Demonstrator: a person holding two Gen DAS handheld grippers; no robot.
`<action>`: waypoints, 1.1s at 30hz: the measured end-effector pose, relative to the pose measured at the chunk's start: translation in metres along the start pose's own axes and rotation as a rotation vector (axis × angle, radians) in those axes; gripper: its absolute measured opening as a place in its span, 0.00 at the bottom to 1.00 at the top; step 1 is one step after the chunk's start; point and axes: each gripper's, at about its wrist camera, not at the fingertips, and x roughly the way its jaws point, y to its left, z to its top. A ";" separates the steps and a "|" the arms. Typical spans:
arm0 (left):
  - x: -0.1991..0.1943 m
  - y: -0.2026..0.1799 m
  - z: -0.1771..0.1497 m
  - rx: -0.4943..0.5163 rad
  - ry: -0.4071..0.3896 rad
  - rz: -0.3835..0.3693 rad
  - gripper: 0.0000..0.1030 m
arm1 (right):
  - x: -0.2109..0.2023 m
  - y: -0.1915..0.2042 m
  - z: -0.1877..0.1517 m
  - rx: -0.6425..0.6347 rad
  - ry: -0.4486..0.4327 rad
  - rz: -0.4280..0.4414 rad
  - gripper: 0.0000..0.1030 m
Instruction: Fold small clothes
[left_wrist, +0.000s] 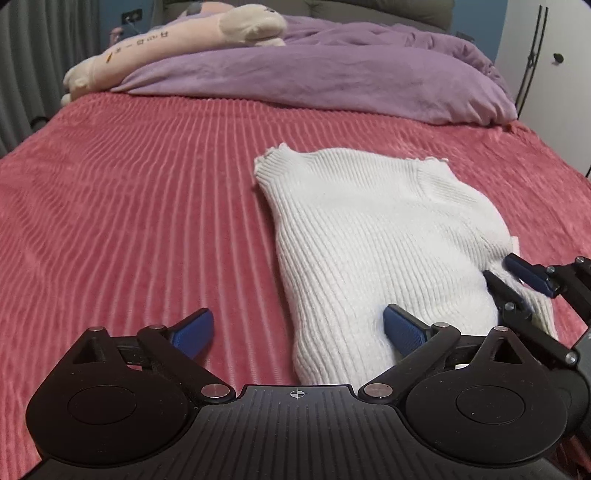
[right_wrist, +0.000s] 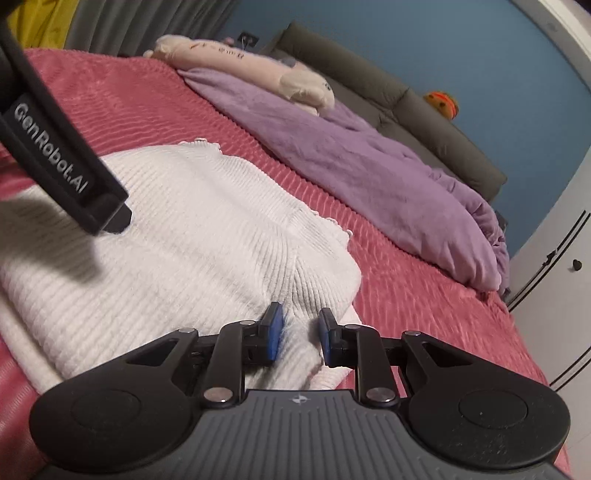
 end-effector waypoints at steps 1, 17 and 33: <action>-0.005 0.002 0.004 0.001 -0.003 -0.006 0.96 | -0.001 -0.001 0.002 0.004 0.002 0.008 0.20; 0.049 -0.005 0.036 0.055 -0.064 0.105 1.00 | 0.052 -0.010 0.022 0.008 0.033 -0.016 0.15; -0.095 0.008 -0.044 -0.078 0.077 0.069 1.00 | -0.101 -0.035 -0.010 0.518 0.406 0.156 0.96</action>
